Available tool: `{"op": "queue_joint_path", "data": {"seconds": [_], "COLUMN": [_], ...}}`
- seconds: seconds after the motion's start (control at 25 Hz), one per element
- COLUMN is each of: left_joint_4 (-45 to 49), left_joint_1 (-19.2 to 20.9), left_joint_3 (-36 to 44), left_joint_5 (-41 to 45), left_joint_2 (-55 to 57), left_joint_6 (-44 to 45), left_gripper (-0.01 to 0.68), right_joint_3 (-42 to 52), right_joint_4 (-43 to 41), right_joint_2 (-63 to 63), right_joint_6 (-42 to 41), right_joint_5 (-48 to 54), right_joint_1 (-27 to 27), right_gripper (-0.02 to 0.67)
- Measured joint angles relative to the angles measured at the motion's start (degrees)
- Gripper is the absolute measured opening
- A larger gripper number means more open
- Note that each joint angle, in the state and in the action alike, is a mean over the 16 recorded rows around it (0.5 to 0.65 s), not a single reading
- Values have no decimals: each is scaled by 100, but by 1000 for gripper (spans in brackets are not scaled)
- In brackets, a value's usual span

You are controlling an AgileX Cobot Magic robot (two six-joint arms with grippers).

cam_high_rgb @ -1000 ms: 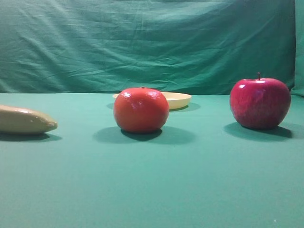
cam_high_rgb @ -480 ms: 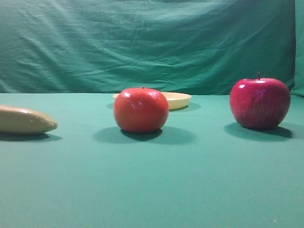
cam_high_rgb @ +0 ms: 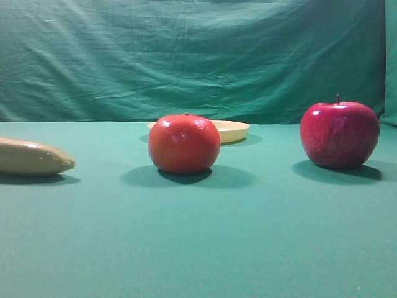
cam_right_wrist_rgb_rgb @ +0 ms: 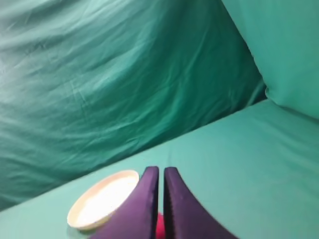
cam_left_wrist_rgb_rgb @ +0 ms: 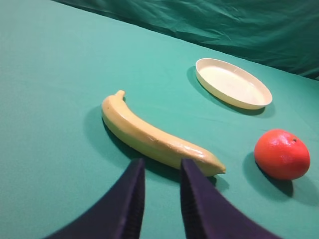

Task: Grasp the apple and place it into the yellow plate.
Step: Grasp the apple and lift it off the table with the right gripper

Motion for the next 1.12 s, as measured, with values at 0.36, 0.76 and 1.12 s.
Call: {"op": "queue_joint_path", "data": {"seconds": [0.36, 0.76, 1.12], "left_joint_4": [0, 0, 0], "left_joint_1": [0, 0, 0], "left_joint_3": [0, 0, 0], "left_joint_5": [0, 0, 0], "left_joint_2": [0, 0, 0], "left_joint_6": [0, 0, 0], "left_gripper": [157, 157, 157], "right_joint_3": [-1663, -3724, -4655], "right_joint_4": [-2, -43, -181], "right_joint_2": [1896, 4910, 6659], "right_joint_6": [-1748, -2724, -2810], "right_joint_5": [1692, 3586, 3973], "right_joint_1": [0, 41, 555], "right_gripper": [0, 0, 0]}}
